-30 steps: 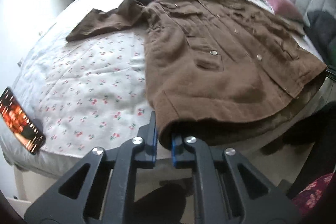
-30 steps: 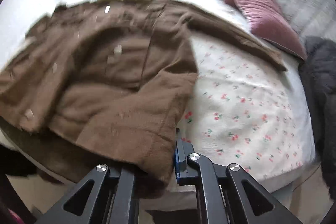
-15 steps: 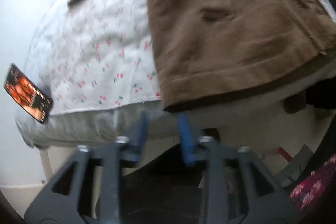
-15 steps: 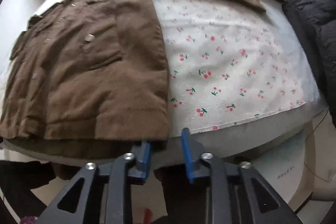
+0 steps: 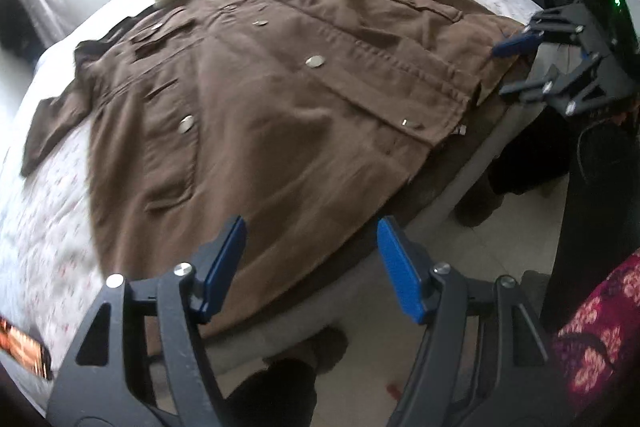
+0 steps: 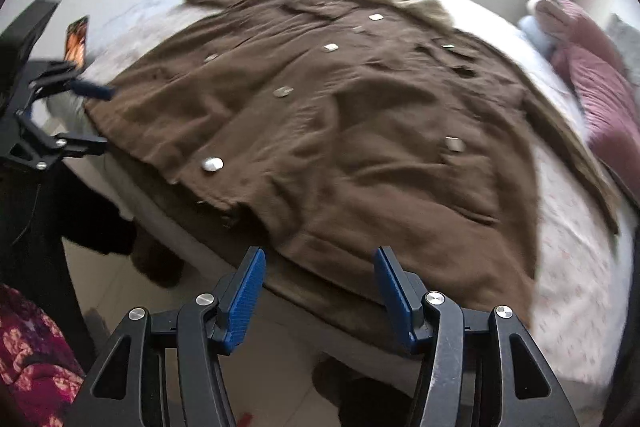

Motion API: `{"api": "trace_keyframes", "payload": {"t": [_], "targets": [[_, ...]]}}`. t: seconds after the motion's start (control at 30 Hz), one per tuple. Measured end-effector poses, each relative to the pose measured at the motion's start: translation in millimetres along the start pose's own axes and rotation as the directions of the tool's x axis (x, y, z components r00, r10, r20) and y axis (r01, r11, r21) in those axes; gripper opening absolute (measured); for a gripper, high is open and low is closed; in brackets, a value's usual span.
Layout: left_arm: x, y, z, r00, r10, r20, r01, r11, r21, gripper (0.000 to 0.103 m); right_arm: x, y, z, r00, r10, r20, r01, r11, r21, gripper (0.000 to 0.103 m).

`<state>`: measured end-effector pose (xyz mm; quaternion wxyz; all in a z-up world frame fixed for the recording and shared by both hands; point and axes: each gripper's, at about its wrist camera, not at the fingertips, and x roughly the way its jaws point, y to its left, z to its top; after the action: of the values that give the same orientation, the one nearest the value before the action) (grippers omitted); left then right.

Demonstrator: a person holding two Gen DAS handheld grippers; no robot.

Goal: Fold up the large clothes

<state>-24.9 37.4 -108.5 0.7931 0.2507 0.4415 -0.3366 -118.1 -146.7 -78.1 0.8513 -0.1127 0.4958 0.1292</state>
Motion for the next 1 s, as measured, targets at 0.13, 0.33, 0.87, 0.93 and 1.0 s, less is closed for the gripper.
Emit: {"api": "trace_keyframes", "payload": {"t": [0.13, 0.33, 0.87, 0.93, 1.0], "targets": [[16, -13, 10, 0.997, -0.069, -0.029, 0.071, 0.995, 0.067, 0.069, 28, 7, 7, 0.999, 0.011, -0.034, -0.013, 0.999, -0.048, 0.057], [34, -37, 16, 0.999, -0.013, -0.051, 0.021, 0.988, 0.151, 0.069, 45, 9, 13, 0.998, -0.048, -0.044, 0.043, 0.994, -0.1, 0.057], [3, -30, 21, 0.993, -0.039, 0.11, 0.017, 0.981, 0.192, 0.009, 33, -2, 35, 0.99, 0.109, 0.09, -0.1, 0.99, -0.097, 0.007], [-11, -31, 19, 0.991, -0.031, 0.128, 0.001, 0.974, 0.228, 0.008, 24, -6, 36, 0.989, 0.127, 0.075, -0.117, 0.984, -0.134, 0.007], [-23, -33, 16, 0.991, -0.039, 0.127, 0.003, 0.962, 0.273, 0.008, 15, 0, 34, 0.991, 0.12, 0.052, -0.107, 0.973, -0.203, 0.007]]}}
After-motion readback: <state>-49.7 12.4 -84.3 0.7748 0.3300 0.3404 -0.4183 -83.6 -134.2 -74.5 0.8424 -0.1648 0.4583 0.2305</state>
